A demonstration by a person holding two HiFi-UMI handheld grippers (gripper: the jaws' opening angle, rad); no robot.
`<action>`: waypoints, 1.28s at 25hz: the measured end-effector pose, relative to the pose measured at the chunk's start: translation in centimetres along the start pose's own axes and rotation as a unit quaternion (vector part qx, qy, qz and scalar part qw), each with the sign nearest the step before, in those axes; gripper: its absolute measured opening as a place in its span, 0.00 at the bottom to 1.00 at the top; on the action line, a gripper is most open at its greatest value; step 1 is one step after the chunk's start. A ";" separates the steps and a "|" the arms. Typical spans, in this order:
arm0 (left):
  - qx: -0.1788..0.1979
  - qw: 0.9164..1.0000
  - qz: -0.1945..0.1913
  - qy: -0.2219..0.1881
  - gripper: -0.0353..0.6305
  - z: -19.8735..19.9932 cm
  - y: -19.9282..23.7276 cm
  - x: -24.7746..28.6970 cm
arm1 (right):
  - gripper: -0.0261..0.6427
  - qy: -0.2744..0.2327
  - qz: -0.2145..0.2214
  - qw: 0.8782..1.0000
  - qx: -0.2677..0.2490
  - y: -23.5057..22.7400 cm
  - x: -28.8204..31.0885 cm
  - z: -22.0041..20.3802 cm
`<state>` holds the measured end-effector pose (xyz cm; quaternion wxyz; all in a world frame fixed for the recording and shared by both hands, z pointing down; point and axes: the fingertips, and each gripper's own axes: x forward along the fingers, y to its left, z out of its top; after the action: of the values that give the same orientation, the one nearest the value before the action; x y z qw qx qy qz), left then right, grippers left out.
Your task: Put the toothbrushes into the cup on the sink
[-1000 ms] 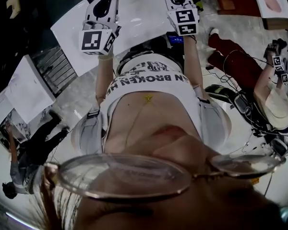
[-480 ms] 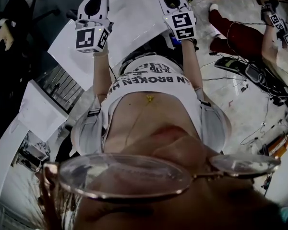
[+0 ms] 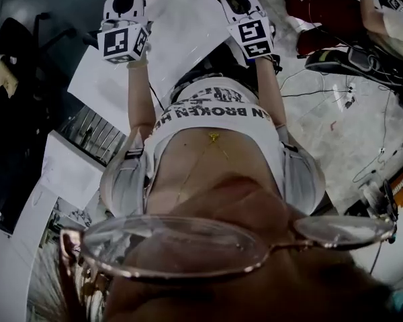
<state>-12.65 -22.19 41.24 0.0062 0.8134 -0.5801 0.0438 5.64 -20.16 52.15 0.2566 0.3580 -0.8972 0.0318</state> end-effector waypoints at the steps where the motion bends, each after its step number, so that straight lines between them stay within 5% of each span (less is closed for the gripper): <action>1: 0.002 1.000 -0.002 0.004 0.08 -0.5 -0.3 0.1 | 0.10 0.002 -0.003 1.000 0.004 -0.1 -0.5 -0.6; 16: -0.036 0.996 -0.006 0.085 0.08 -9.0 1.6 5.9 | 0.10 0.005 -0.009 0.998 0.061 -2.8 0.4 -1.4; 24: -0.110 0.988 -0.013 0.104 0.08 -11.5 2.0 7.1 | 0.10 0.001 0.008 0.999 0.053 -2.3 1.5 -0.3; 32: -0.096 0.989 -0.026 0.112 0.08 -11.7 1.6 7.0 | 0.10 0.000 0.011 0.999 0.050 -2.2 1.5 0.2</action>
<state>-12.66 -28.56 53.33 0.1508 0.8135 -0.5561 0.0784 6.12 -22.81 52.44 0.2377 0.3602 -0.8986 0.0790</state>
